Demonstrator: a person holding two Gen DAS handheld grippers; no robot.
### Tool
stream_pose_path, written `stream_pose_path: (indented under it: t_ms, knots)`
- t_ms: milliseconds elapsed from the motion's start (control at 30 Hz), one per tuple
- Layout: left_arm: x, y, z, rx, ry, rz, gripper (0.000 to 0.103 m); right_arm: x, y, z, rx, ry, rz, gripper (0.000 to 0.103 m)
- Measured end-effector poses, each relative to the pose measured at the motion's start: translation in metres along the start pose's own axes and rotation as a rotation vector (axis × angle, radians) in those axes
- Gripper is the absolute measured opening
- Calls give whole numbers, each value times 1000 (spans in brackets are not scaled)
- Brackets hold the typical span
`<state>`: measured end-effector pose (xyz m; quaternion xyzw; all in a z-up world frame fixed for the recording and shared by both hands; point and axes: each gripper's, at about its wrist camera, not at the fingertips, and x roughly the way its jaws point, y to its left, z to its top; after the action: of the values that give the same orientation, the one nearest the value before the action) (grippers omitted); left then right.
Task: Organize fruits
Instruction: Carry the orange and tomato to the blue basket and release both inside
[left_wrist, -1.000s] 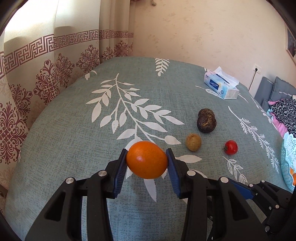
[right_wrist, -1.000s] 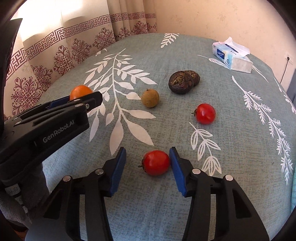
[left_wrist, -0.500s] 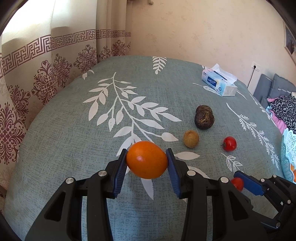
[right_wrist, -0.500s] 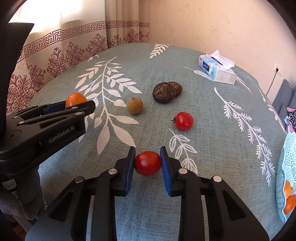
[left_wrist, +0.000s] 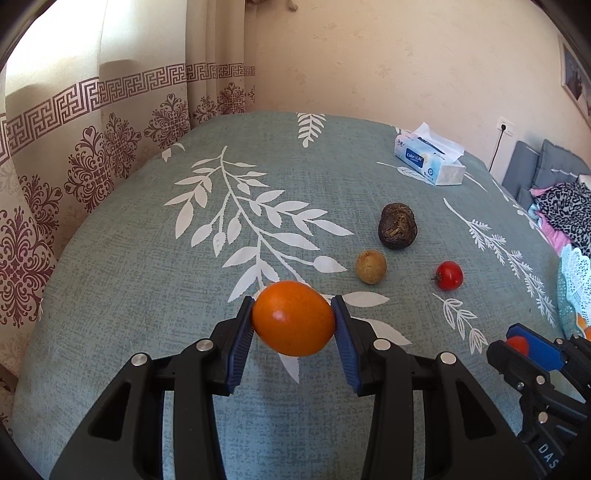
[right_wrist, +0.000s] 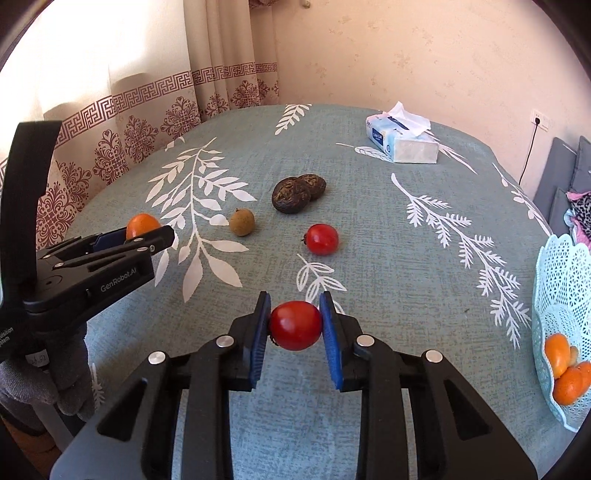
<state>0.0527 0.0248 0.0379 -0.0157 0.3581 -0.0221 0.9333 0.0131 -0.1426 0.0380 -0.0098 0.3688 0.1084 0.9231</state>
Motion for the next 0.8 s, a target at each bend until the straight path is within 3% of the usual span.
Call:
stream_pose_path:
  t_ms: [467,800]
  knots:
    - [-14,-28,-2,65,-12,-20,42,-38,-58,-4,106,-72,-69,28]
    - [-24,-70,-3,145,-22,-59,42,-67,-125,-10,224,-126,-168,28]
